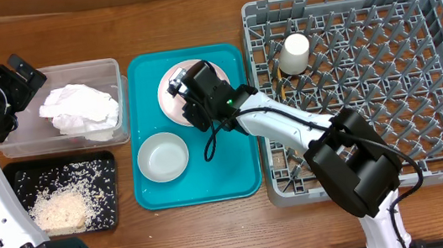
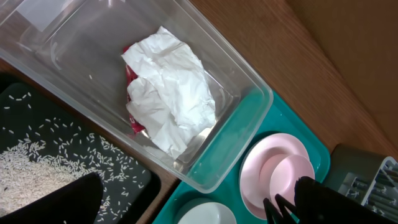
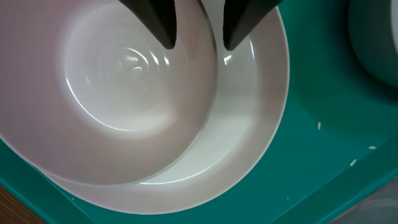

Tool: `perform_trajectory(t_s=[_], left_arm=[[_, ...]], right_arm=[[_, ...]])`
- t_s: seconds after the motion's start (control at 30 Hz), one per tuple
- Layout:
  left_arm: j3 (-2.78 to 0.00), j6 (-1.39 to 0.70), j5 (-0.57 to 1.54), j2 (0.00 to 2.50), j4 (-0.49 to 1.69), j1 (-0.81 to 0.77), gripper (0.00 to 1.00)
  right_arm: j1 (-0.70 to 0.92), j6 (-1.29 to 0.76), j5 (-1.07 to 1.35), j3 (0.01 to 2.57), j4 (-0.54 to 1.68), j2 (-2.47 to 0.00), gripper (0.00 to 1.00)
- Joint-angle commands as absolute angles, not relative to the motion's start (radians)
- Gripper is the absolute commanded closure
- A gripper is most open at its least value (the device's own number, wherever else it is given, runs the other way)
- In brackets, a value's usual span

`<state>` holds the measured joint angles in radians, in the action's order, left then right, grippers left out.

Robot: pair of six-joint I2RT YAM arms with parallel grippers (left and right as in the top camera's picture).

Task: Sort waste into correct bins and load items into the dishwasher
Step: 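Lower the right gripper and grip the pink plate rim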

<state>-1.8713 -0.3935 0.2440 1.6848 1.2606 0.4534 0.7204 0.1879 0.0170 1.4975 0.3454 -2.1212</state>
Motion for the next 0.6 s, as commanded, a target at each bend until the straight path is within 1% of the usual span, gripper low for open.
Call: perform_trajectory(t_s=[0.0, 0.3, 0.43, 0.57], left_arm=[[-1.893, -0.405, 0.252, 1.680, 1.259, 0.457, 0.00], [-1.893, -0.405, 0.252, 1.680, 1.259, 0.457, 0.00], [-1.893, -0.405, 0.252, 1.680, 1.259, 0.458, 0.00], [-1.893, -0.405, 0.252, 1.680, 1.259, 0.458, 0.00]], right_arm=[[0.716, 0.192, 0.008, 1.498, 0.347, -2.123, 0.73], [0.716, 0.192, 0.009, 1.498, 0.355, -2.123, 0.74], [0.716, 0.240, 0.009, 1.498, 0.361, -2.123, 0.74], [0.716, 0.244, 0.009, 1.498, 0.357, -2.123, 0.74]])
